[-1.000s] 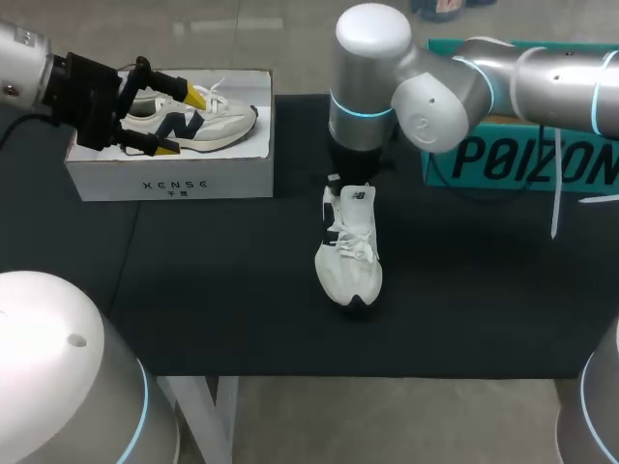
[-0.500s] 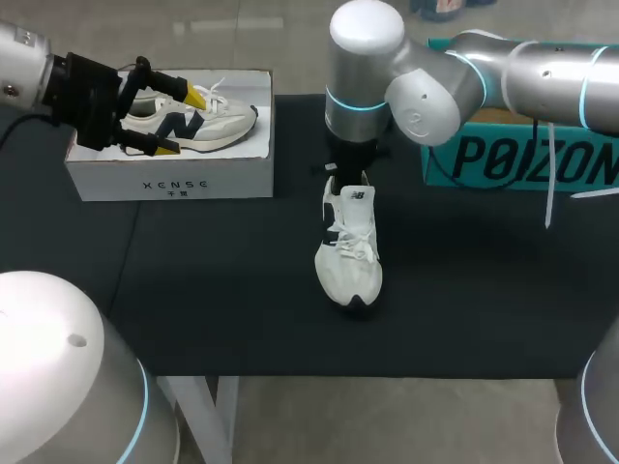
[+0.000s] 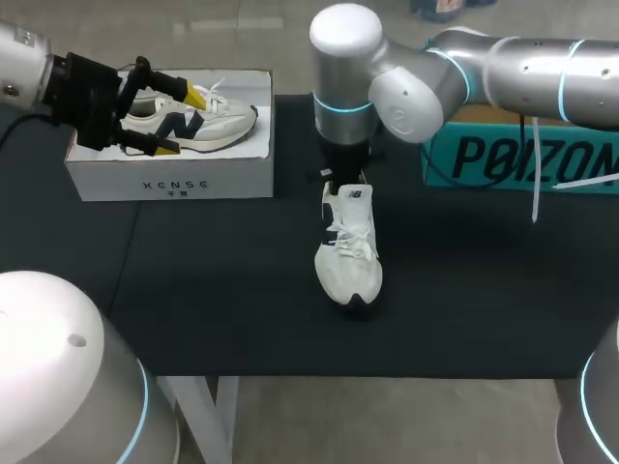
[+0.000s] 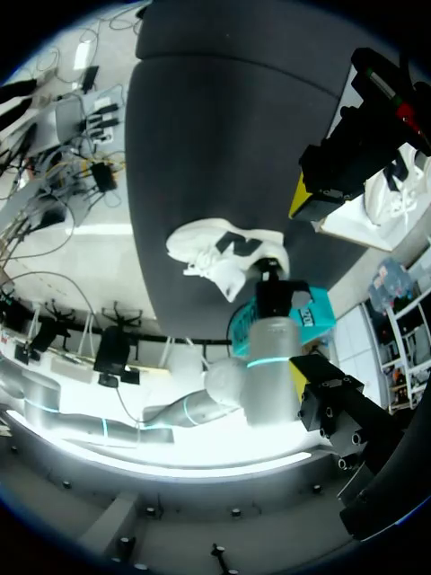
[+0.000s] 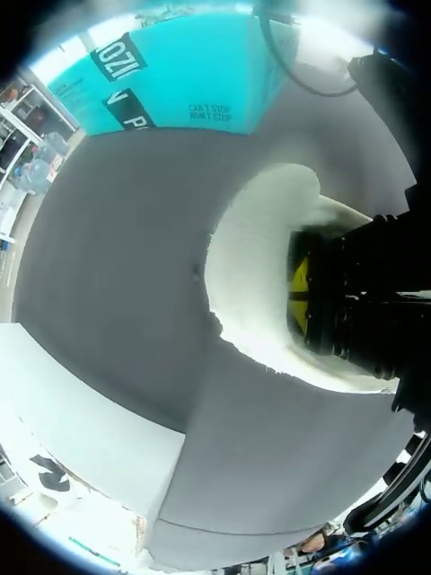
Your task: Take the shoe out of the shoebox, open the shoe tongue, remove and reinsert the insole, then place the shoe into the shoebox
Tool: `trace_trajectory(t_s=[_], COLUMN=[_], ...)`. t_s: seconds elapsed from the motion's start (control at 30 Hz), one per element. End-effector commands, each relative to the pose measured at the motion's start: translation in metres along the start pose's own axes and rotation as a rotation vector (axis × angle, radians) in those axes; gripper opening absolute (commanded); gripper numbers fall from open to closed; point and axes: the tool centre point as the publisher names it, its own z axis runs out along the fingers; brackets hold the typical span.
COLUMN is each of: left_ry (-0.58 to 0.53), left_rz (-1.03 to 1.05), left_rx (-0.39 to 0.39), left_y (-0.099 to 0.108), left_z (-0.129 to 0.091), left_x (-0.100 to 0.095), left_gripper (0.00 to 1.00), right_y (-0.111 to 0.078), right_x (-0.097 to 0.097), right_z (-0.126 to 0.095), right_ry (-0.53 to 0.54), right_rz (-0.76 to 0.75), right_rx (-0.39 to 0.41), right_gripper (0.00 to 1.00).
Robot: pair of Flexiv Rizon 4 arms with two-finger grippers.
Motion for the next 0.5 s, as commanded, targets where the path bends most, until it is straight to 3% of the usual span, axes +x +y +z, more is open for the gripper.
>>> trace_trajectory(t_s=[0.03, 0.27, 0.5], left_ry=[0.003, 0.003, 0.003], left_rz=[0.0, 0.0, 0.0], left_rx=[0.001, 0.001, 0.001], left_y=[0.0, 0.0, 0.0], left_z=[0.0, 0.0, 0.0], left_x=[-0.001, -0.001, -0.001], left_gripper=[1.0, 1.0, 1.0], right_y=[0.0, -0.006, -0.006], right_x=[0.001, -0.004, -0.004], right_z=[0.001, -0.029, -0.029], right_ry=[0.018, 0.03, 0.03], right_rz=[0.05, 0.157, 0.157], right_rx=[0.014, 0.059, 0.059], right_gripper=[0.0, 0.0, 0.0])
